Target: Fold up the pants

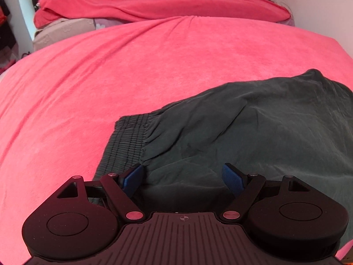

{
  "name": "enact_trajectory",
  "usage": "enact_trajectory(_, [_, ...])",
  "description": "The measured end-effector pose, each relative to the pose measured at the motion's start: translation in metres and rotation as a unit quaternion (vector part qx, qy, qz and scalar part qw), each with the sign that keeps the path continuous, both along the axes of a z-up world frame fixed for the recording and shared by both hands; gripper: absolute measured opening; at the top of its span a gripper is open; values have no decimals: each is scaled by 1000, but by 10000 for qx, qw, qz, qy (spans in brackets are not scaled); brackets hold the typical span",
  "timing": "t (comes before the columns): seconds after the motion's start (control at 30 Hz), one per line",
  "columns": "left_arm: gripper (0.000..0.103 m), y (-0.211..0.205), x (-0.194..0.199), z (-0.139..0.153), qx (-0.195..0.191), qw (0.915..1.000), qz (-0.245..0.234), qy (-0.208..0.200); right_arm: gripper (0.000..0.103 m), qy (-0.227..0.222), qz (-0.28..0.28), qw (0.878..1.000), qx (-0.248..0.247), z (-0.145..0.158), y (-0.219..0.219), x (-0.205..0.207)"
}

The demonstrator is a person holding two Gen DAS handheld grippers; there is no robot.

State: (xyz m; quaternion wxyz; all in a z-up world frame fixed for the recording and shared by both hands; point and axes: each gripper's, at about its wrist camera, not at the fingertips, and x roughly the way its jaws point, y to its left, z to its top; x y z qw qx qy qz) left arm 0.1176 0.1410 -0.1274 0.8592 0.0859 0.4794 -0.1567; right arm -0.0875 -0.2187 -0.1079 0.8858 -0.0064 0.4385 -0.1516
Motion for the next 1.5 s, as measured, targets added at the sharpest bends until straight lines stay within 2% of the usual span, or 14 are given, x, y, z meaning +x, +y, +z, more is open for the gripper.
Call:
enact_trajectory(0.23, [103, 11, -2, 22, 291, 9995, 120, -61, 97, 24, -1223, 9925, -28, 12, -50, -45])
enact_trajectory(0.37, [103, 6, 3, 45, 214, 9995, 90, -202, 97, -270, -1273, 9914, 148, 28, -59, -50])
enact_trajectory(0.43, [103, -7, 6, 56, 37, 9998, -48, -211, 97, -430, -1161, 9913, 455, 37, -59, -49])
enact_trajectory(0.5, [103, -25, 9, 65, -178, 9993, -256, -198, 96, -551, -1103, 9875, 977, 45, -62, -45])
enact_trajectory(0.63, [103, -67, 23, 75, -574, 9951, -799, -123, 90, -647, -1334, 9682, 2015, 45, -65, -46])
enact_trajectory(0.77, [103, -115, 39, 77, -589, 9864, -1533, -113, 87, -638, -1648, 9541, 2419, 44, -61, -63])
enact_trajectory(0.93, [103, -177, 65, 75, -678, 9626, -2621, -84, 87, -608, -2049, 9428, 2558, 40, -52, -72])
enact_trajectory(1.0, [103, -205, 77, 71, -725, 9490, -3066, -74, 87, -618, -2219, 9402, 2509, 41, -47, -74])
enact_trajectory(1.07, [103, -234, 90, 65, -848, 9296, -3585, 93, 87, -641, -2547, 9337, 2432, 44, -39, -77])
enact_trajectory(1.17, [103, -272, 110, 53, -804, 9083, -4082, 422, 87, -668, -3227, 9131, 2402, 44, -26, -79])
enact_trajectory(1.23, [103, -294, 119, 47, -745, 8955, -4334, 679, 87, -725, -3456, 9020, 2485, 43, -14, -77])
enact_trajectory(1.33, [103, -316, 119, 45, -611, 8742, -4778, 620, 87, -812, -3845, 8886, 2366, 38, 7, -70])
enact_trajectory(1.4, [103, -329, 118, 43, -626, 8605, -5002, 734, 87, -884, -4202, 8723, 2338, 32, 17, -70])
enact_trajectory(1.5, [103, -352, 119, 33, -685, 8479, -5174, 936, 87, -941, -4508, 8553, 2377, 24, 24, -70])
